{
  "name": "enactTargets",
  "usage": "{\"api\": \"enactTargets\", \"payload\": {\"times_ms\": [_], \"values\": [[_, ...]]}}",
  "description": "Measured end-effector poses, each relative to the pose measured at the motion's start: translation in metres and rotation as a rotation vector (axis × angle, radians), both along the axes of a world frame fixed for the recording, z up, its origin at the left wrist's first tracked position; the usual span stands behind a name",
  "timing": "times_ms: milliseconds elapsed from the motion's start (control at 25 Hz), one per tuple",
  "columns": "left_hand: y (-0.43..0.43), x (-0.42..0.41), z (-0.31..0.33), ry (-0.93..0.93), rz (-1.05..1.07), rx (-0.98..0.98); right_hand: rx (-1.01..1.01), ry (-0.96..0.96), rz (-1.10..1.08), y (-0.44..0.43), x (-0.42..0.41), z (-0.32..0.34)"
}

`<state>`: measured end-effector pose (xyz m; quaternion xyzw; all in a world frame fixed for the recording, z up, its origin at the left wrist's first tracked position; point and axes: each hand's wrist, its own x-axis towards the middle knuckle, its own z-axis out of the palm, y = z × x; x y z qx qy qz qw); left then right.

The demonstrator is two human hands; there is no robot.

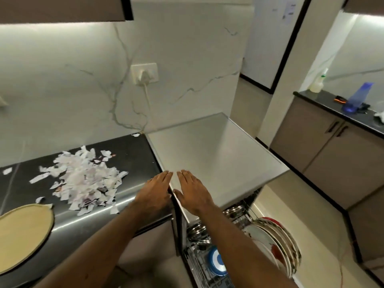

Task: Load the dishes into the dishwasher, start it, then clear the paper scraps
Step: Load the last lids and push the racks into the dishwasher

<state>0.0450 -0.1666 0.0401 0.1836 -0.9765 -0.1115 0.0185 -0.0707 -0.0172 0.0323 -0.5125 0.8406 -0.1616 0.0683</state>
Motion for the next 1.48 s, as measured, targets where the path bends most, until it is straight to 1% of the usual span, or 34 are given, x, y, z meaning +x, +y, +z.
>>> {"api": "enactTargets", "payload": {"times_ms": [160,280,560,640,840,1000,1080,1200,1360,1480], "values": [[-0.049,0.059,0.014,0.029,0.078,-0.014,-0.015,0.013,0.082,-0.063,0.049,0.009],[-0.087,0.106,0.009,0.031,0.163,-0.038,-0.015,0.016,0.149,-0.107,0.084,0.009],[-0.161,0.204,-0.004,-0.107,0.371,0.039,0.032,0.045,0.32,-0.188,0.16,0.01],[-0.176,0.221,-0.009,-0.122,0.421,0.046,0.058,0.072,0.379,-0.206,0.17,0.012],[-0.208,0.255,-0.019,-0.113,0.551,0.098,0.123,0.068,0.506,-0.267,0.182,0.018],[-0.242,0.289,-0.032,-0.124,0.714,0.15,0.18,0.02,0.58,-0.317,0.194,0.02],[-0.26,0.31,-0.036,-0.132,0.809,0.148,0.212,0.026,0.632,-0.349,0.204,0.018],[-0.27,0.339,-0.041,-0.162,0.881,0.156,0.246,0.037,0.671,-0.372,0.218,0.007],[-0.275,0.372,-0.055,-0.19,1.037,0.235,0.325,0.058,0.794,-0.404,0.246,-0.007],[-0.274,0.384,-0.065,-0.23,1.077,0.324,0.411,0.114,0.845,-0.418,0.265,-0.018]]}}
